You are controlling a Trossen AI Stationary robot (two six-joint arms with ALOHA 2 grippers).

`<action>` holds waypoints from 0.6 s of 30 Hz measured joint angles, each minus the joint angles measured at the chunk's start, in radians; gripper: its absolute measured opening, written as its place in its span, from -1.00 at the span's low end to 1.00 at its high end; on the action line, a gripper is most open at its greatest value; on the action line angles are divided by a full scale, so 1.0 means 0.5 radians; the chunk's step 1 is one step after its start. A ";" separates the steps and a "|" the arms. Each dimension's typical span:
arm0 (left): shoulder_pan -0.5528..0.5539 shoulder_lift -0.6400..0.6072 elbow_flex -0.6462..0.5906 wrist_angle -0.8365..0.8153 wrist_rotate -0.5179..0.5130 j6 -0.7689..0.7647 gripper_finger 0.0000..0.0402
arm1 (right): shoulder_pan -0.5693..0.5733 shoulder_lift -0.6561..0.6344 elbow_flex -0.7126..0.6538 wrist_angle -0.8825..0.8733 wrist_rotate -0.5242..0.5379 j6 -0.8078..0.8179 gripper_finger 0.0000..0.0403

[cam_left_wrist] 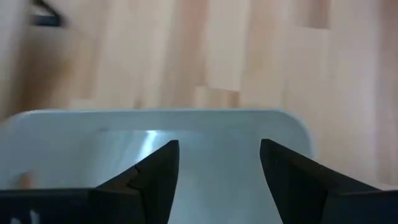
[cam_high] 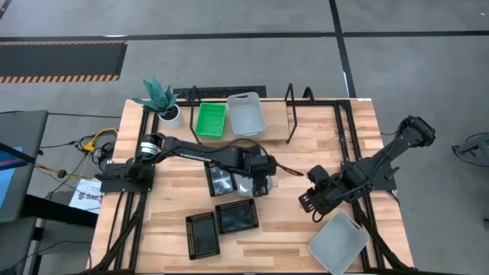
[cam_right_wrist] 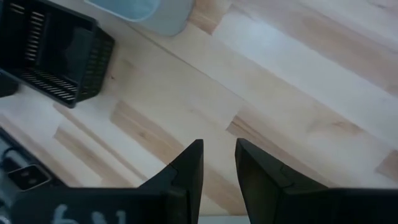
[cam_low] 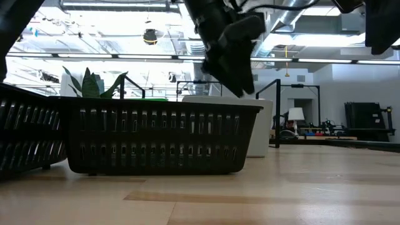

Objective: Stack baskets on shelf by color
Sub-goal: Stack the top gray bin on top of the gray bin on the shelf

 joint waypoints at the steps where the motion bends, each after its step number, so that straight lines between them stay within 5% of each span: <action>1: -0.003 -0.018 0.009 -0.044 -0.104 -0.031 0.06 | 0.000 0.000 0.000 0.024 0.000 0.002 -0.42; 4: 0.002 -0.028 0.012 -0.252 -0.357 -0.131 0.06 | 0.000 0.000 0.000 0.075 0.000 0.004 -0.42; 6: 0.030 0.012 0.005 -0.341 -0.270 -0.180 0.06 | 0.000 0.000 0.000 0.118 0.000 0.004 -0.42; 12: 0.063 0.132 -0.007 -0.210 0.474 -0.178 0.06 | 0.002 0.001 0.000 0.185 -0.001 0.003 -0.42; 18: 0.033 0.217 -0.006 0.301 1.083 -0.196 0.06 | 0.002 0.001 0.000 0.182 0.000 0.003 -0.42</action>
